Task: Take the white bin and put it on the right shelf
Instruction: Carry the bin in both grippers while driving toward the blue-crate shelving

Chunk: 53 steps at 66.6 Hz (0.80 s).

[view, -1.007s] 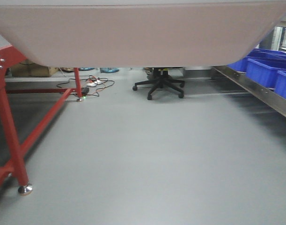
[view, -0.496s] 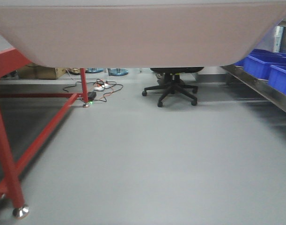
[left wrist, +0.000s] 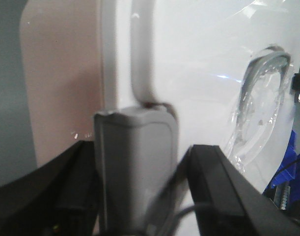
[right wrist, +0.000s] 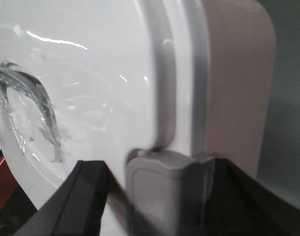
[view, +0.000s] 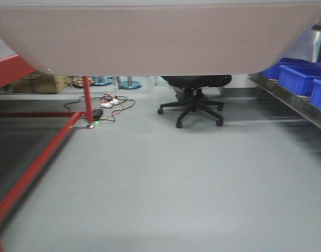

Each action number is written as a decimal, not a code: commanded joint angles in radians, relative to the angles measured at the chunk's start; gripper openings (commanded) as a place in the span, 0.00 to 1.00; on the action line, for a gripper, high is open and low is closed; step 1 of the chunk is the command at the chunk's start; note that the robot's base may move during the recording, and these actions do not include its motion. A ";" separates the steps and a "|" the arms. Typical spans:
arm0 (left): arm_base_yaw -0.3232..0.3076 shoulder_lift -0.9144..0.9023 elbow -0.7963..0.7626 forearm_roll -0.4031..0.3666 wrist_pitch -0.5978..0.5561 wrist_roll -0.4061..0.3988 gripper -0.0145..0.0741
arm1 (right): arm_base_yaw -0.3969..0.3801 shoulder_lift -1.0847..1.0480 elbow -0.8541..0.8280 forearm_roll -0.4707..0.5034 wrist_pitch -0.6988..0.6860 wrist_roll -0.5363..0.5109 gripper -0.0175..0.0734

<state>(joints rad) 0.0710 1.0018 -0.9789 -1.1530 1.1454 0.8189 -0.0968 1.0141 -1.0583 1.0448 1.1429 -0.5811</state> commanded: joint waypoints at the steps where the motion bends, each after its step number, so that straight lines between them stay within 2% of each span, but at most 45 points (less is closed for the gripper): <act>1: -0.020 -0.020 -0.038 -0.184 0.107 0.024 0.42 | 0.018 -0.019 -0.038 0.228 0.124 0.004 0.69; 53: -0.020 -0.020 -0.038 -0.184 0.107 0.024 0.42 | 0.018 -0.019 -0.038 0.228 0.124 0.004 0.69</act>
<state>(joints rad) 0.0710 1.0018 -0.9789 -1.1530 1.1447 0.8189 -0.0968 1.0141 -1.0583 1.0448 1.1429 -0.5806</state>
